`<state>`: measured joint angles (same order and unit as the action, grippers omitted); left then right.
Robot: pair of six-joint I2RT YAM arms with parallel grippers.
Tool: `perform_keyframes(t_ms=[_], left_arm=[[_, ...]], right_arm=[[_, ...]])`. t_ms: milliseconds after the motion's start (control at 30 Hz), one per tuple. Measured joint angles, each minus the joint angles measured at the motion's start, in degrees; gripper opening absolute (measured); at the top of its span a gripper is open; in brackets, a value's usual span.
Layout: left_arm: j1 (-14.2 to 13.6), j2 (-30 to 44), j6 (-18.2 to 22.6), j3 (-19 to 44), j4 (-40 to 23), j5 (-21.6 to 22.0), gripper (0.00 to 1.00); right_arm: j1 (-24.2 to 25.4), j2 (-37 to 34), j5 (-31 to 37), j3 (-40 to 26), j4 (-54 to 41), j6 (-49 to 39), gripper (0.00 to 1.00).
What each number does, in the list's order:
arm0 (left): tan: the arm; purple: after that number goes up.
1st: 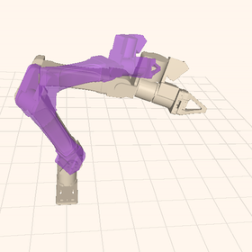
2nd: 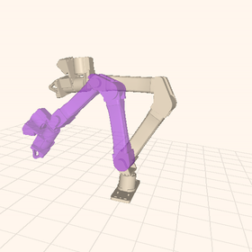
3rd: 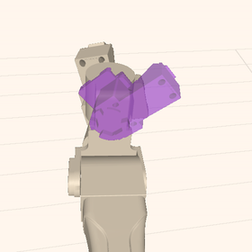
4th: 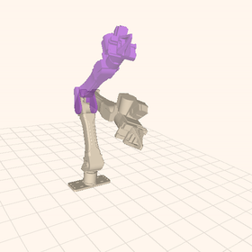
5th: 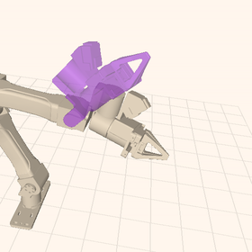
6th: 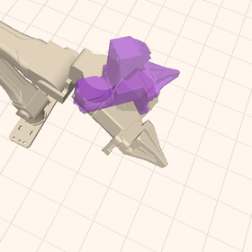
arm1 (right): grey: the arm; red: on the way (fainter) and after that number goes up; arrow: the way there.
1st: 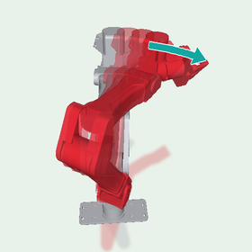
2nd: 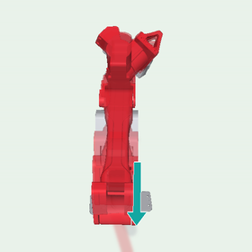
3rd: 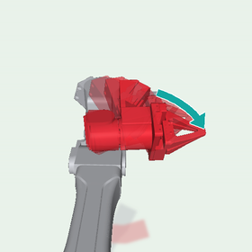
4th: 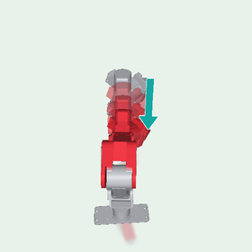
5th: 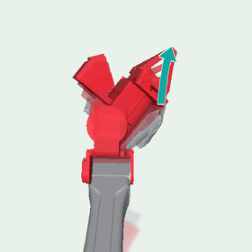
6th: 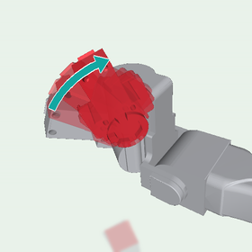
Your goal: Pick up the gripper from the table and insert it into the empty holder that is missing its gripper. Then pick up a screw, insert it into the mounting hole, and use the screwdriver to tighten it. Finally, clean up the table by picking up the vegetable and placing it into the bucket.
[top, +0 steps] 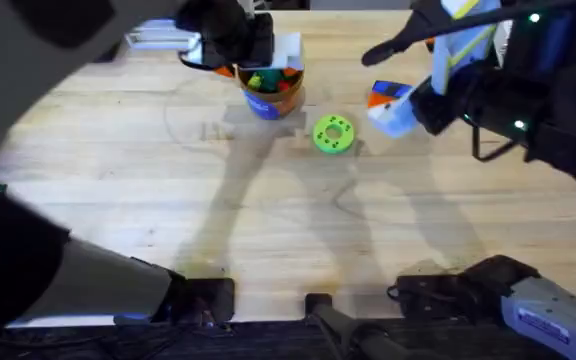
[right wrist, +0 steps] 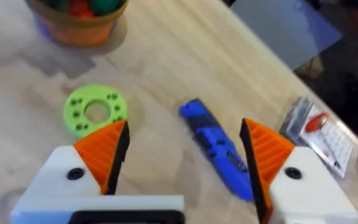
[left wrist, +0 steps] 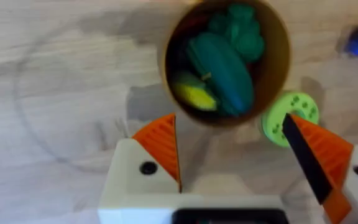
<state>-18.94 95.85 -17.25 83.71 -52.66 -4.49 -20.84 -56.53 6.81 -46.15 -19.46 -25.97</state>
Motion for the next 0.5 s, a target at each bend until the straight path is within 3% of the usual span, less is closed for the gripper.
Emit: perform_keyframes(t_ms=[267, 400, 500], left_arm=[[0.0, -14.84, 5.28, 3.85, -17.49, 0.0, 0.985], [0.0, -21.68, 9.11, 4.12, -24.03, 0.02, 0.985], [0.0, -24.4, 11.42, 4.12, -25.38, 0.02, 0.985]], right_arm=[[0.0, 2.36, 0.02, -12.08, -22.58, 4.6, 0.994], [0.0, 3.13, 0.02, -17.12, -26.96, 7.52, 0.994], [0.0, 3.8, 0.02, -17.6, -27.7, 9.24, 0.994]])
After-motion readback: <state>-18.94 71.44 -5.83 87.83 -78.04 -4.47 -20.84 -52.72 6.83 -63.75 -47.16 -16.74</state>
